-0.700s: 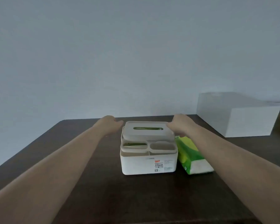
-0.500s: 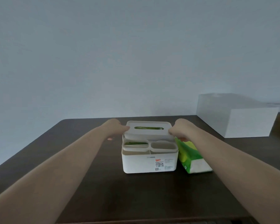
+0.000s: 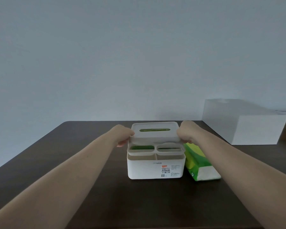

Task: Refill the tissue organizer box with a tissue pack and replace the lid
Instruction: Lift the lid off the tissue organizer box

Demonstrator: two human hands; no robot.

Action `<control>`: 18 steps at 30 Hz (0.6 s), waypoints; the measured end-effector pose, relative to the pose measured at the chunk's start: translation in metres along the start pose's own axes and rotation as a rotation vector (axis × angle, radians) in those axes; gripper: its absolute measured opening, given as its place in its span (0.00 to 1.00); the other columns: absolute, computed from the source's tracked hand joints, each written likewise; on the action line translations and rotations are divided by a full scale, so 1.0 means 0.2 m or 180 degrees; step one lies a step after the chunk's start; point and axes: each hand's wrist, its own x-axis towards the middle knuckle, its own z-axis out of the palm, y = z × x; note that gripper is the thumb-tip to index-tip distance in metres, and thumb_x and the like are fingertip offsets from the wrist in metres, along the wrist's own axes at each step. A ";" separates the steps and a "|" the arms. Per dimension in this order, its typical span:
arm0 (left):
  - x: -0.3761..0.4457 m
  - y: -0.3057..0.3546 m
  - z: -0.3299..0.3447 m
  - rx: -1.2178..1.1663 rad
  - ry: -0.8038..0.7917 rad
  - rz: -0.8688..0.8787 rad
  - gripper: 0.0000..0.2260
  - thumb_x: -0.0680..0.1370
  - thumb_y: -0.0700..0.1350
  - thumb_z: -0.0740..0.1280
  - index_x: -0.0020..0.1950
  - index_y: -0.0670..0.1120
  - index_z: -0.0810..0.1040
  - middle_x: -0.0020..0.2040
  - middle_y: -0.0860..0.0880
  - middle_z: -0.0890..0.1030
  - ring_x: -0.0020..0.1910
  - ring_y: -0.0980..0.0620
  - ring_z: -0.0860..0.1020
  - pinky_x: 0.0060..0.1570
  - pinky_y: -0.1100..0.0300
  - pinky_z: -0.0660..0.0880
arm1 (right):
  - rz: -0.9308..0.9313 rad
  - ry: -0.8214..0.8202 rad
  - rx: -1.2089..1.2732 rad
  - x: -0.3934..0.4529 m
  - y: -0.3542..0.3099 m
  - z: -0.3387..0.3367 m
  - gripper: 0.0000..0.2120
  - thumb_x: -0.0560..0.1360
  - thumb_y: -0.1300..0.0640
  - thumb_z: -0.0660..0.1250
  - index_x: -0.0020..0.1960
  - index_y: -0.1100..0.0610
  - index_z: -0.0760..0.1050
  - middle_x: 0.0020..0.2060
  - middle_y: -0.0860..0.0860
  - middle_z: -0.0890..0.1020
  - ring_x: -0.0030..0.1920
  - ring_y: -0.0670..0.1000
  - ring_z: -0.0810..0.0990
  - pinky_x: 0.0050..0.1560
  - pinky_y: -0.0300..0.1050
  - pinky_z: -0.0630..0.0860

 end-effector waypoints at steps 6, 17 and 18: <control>0.02 0.02 -0.01 -0.0119 0.0194 0.0242 0.04 0.72 0.39 0.62 0.45 0.41 0.70 0.42 0.42 0.71 0.31 0.48 0.66 0.29 0.60 0.59 | -0.0022 0.0309 0.0201 -0.01 -0.04 -0.04 0.11 0.72 0.72 0.56 0.34 0.63 0.71 0.32 0.56 0.74 0.33 0.53 0.70 0.34 0.44 0.71; -0.02 0.01 -0.23 -0.0703 0.0838 0.0464 0.02 0.73 0.40 0.62 0.40 0.44 0.71 0.35 0.43 0.73 0.29 0.48 0.68 0.30 0.61 0.64 | -0.0468 0.0378 0.0352 -0.01 -0.27 -0.06 0.11 0.71 0.70 0.55 0.32 0.62 0.67 0.34 0.60 0.72 0.37 0.57 0.70 0.31 0.41 0.61; -0.03 -0.01 -0.26 -0.0716 0.0872 0.0452 0.02 0.73 0.40 0.62 0.39 0.43 0.71 0.34 0.44 0.73 0.29 0.48 0.68 0.30 0.61 0.64 | -0.0509 0.0365 0.0358 -0.01 -0.30 -0.04 0.10 0.71 0.70 0.56 0.32 0.62 0.67 0.34 0.60 0.72 0.37 0.57 0.70 0.33 0.42 0.62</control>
